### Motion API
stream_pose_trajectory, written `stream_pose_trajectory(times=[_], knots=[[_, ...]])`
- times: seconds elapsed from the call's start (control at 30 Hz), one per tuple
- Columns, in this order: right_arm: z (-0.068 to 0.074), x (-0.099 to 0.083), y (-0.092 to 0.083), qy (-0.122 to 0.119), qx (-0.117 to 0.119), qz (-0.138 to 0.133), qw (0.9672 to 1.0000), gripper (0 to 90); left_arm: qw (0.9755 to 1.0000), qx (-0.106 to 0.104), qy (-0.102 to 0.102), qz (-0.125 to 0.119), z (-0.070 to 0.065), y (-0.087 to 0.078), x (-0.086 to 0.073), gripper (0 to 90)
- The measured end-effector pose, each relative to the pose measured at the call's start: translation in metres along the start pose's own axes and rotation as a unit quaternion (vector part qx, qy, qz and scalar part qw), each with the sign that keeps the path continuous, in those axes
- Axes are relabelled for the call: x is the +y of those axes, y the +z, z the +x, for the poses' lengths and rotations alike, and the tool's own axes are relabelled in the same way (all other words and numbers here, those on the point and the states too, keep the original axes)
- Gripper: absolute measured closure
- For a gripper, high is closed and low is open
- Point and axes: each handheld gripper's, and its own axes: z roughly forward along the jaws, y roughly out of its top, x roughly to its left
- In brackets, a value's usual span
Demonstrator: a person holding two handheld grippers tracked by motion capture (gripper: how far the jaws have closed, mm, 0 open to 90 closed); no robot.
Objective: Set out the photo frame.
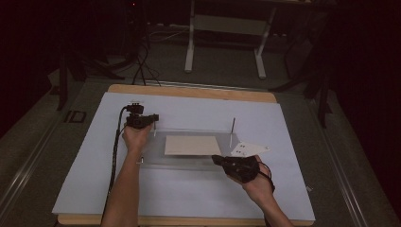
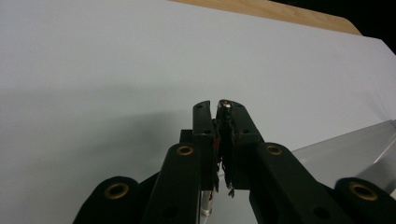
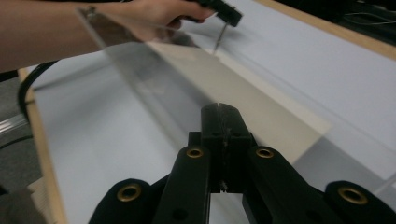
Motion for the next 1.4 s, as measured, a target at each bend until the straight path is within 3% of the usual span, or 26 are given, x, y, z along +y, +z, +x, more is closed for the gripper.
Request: stream_pose_trajectory(times=[0.23,0.27,0.43,0.5,0.7,0.93,1.13,1.2,1.3,1.4], knots=[[0.019,-0.012,-0.01,0.003,0.009,-0.032,0.9994,90.0,1.0,0.0,-0.001,-0.002,0.0,0.0,-0.001,84.1],[0.023,-0.016,-0.009,-0.007,0.01,-0.026,0.9996,90.0,1.0,0.001,-0.002,-0.001,0.0,0.0,0.0,84.0],[0.028,-0.029,0.004,-0.013,0.0,-0.007,0.9999,90.0,1.0,-0.002,-0.004,0.0,0.0,0.0,0.0,83.9],[0.028,-0.033,0.011,-0.021,-0.02,-0.004,0.9996,90.0,1.0,-0.003,-0.005,0.0,0.001,0.001,0.0,83.9],[0.027,-0.035,0.016,-0.006,-0.039,-0.033,0.9987,90.0,0.9999,-0.008,-0.01,0.0,0.002,0.001,0.0,83.3],[0.026,-0.034,0.015,0.002,-0.041,-0.045,0.9981,90.0,0.9999,-0.008,-0.011,0.001,0.003,0.001,0.0,81.0],[0.024,-0.033,0.015,0.01,-0.03,-0.047,0.9984,90.0,0.9995,-0.024,-0.019,-0.007,0.005,-0.002,-0.001,74.4],[0.024,-0.033,0.015,0.01,-0.031,-0.047,0.9984,90.0,0.9993,-0.031,-0.014,-0.012,0.004,-0.004,-0.002,72.0],[0.023,-0.033,0.015,0.012,-0.03,-0.049,0.9983,90.0,0.9996,-0.023,0.004,-0.012,0.002,-0.008,-0.004,68.8],[0.022,-0.032,0.014,0.013,-0.029,-0.05,0.9982,90.0,0.9993,-0.031,0.006,-0.02,0.003,-0.014,-0.007,67.5]])
